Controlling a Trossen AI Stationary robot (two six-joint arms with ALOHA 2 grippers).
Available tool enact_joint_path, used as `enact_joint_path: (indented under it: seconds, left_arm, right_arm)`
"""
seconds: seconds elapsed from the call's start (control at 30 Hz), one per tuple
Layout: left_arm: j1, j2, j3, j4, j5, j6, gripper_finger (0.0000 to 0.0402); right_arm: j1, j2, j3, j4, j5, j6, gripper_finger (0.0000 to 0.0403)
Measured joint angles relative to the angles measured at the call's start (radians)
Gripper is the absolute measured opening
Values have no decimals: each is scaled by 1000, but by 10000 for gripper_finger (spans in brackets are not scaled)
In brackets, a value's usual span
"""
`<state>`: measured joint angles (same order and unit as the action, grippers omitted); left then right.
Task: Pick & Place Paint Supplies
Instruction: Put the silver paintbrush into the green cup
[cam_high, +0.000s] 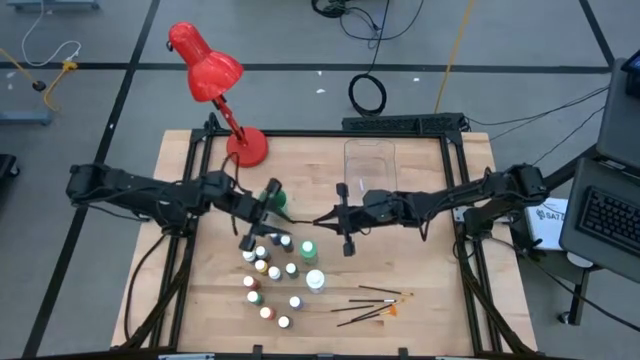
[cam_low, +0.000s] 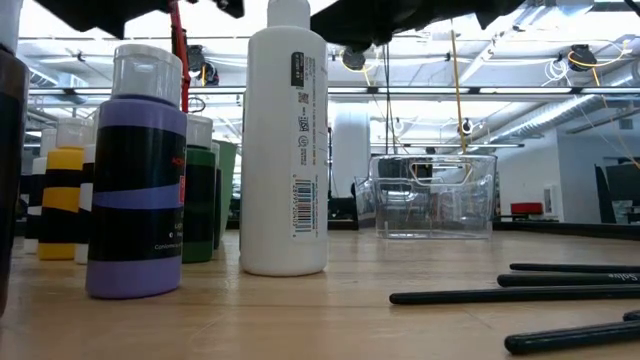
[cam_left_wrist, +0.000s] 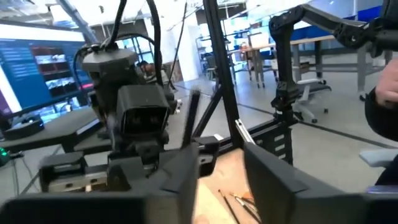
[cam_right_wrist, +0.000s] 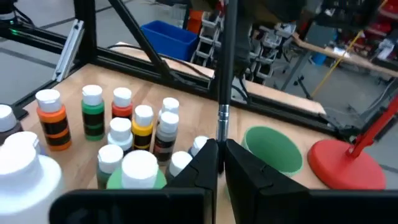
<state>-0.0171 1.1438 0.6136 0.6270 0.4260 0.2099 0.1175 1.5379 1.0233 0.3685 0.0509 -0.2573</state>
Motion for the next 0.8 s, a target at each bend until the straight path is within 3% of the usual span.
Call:
enact_joint_path:
  seconds: [0.17,0.33,0.57,0.8]
  left_arm:
    - [-1,53,33,9,-6,34,239]
    - [-2,64,33,33,-7,49,291]
    - [-6,33,33,40,79,100,300]
    - [-12,49,33,89,72,68,277]
  right_arm:
    - [17,0,0,0,-3,-27,12]
    - [21,0,0,2,0,-43,12]
    - [21,0,0,8,-1,-44,12]
    - [-2,0,0,23,0,-46,12]
